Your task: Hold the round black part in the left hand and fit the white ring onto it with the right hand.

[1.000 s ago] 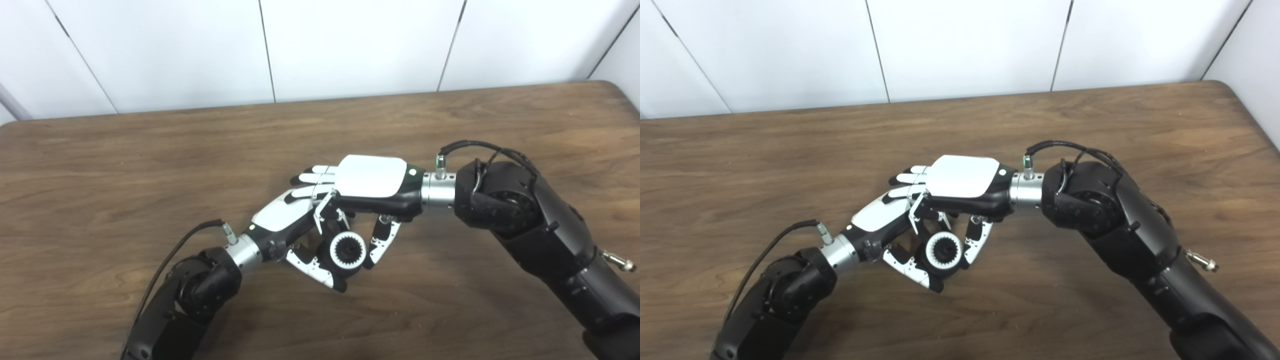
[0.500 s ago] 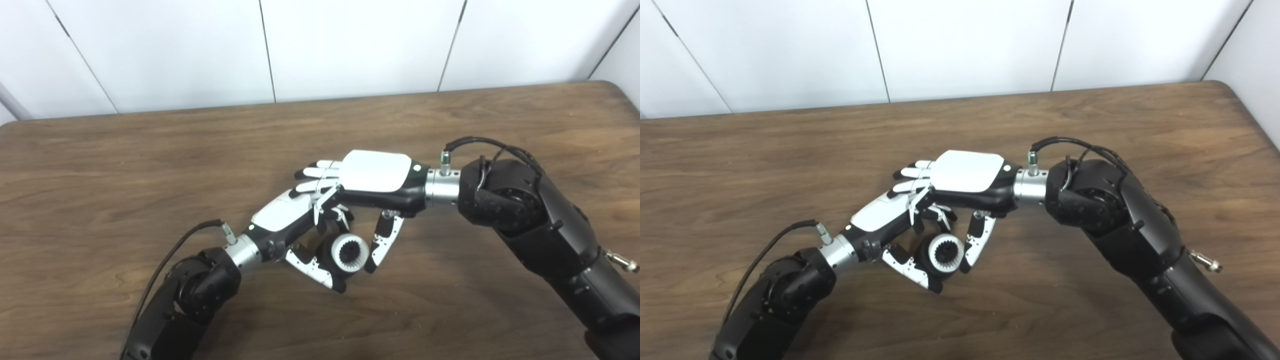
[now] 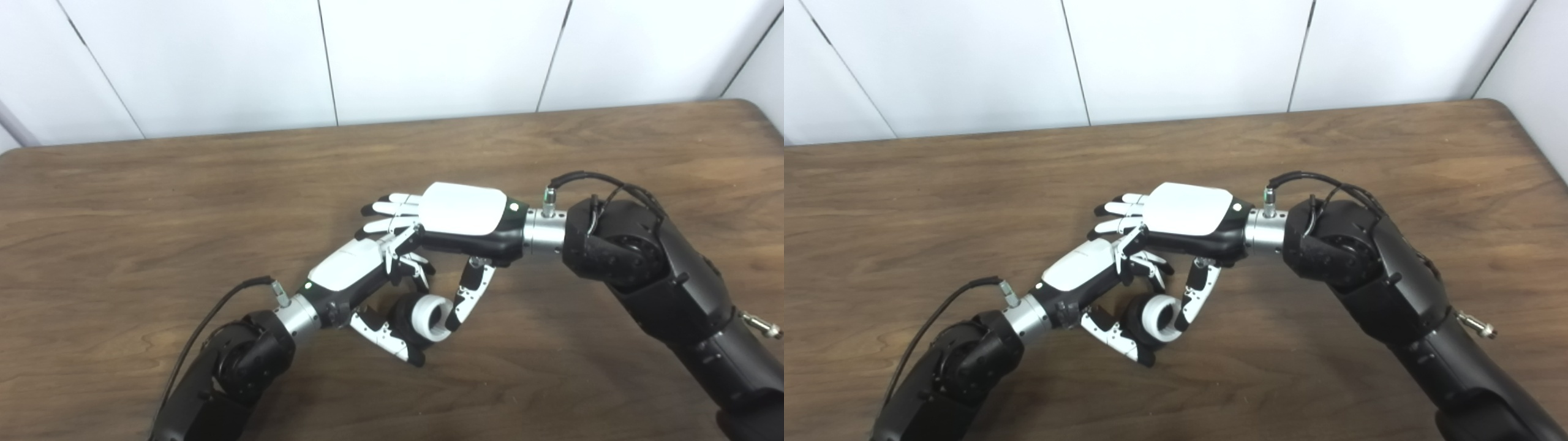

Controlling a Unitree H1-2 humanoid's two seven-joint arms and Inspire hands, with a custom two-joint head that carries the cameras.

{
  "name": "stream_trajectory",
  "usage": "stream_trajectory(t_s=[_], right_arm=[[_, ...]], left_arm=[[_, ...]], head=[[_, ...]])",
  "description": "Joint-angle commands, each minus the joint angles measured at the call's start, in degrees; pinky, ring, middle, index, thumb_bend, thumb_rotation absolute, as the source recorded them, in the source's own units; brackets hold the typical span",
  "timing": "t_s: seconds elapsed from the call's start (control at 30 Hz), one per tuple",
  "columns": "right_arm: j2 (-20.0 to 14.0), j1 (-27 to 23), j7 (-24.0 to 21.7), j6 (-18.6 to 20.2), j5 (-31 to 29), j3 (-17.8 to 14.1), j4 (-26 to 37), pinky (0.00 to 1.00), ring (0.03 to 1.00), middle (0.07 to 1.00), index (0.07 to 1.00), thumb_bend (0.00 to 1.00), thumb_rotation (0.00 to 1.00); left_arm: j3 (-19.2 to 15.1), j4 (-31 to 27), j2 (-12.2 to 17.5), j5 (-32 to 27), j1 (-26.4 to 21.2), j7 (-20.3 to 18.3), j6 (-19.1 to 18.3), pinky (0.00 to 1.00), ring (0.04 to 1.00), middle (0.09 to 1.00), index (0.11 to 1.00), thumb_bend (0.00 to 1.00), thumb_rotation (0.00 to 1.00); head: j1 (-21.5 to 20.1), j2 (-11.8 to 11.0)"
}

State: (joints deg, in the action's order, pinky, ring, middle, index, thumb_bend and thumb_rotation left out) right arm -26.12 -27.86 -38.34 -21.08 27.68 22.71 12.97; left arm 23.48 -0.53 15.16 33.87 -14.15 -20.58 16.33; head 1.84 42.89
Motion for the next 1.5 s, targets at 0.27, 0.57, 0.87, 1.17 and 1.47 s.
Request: stream_trajectory(t_s=[0.27,0.57,0.87,1.17,1.47], right_arm=[[1.11,-1.39,5.94,-4.11,-0.36,-1.99,-1.59,1.0,1.0,0.927,0.588,0.89,0.23],[1.62,-1.91,6.89,-4.3,-1.04,-2.3,-1.74,1.0,1.0,0.913,0.563,0.9,0.2],[0.97,-1.42,6.47,-3.65,-1.65,-2.58,-1.05,1.0,1.0,0.915,0.572,0.9,0.21],[0.55,-0.6,4.17,-1.1,-3.09,-2.1,0.9,1.0,1.0,0.915,0.589,0.9,0.17],[0.22,-0.21,3.09,-1.49,-3.99,-1.64,1.02,1.0,1.0,0.906,0.569,0.92,0.17]], left_arm=[[0.39,-2.98,-1.07,0.37,-0.4,0.53,-0.48,1.0,1.0,0.812,0.481,0.52,0.06],[1.35,-2.9,-1.44,0.14,0.11,1.52,0.24,1.0,1.0,0.845,0.481,0.52,0.06],[1.1,-3.0,-1.71,0.27,0.25,1.7,-0.65,1.0,1.0,0.838,0.481,0.52,0.07],[1.56,-1.78,-2.69,-0.32,-0.01,2.29,0.63,1.0,1.0,0.808,0.481,0.52,0.06],[1.66,1.29,-3.5,1.2,-0.87,5.06,4.35,1.0,1.0,0.863,0.481,0.52,0.06]], head=[[0.24,0.06],[0.75,0.23],[0.45,0.65],[-0.1,1.31],[-0.24,1.2]])
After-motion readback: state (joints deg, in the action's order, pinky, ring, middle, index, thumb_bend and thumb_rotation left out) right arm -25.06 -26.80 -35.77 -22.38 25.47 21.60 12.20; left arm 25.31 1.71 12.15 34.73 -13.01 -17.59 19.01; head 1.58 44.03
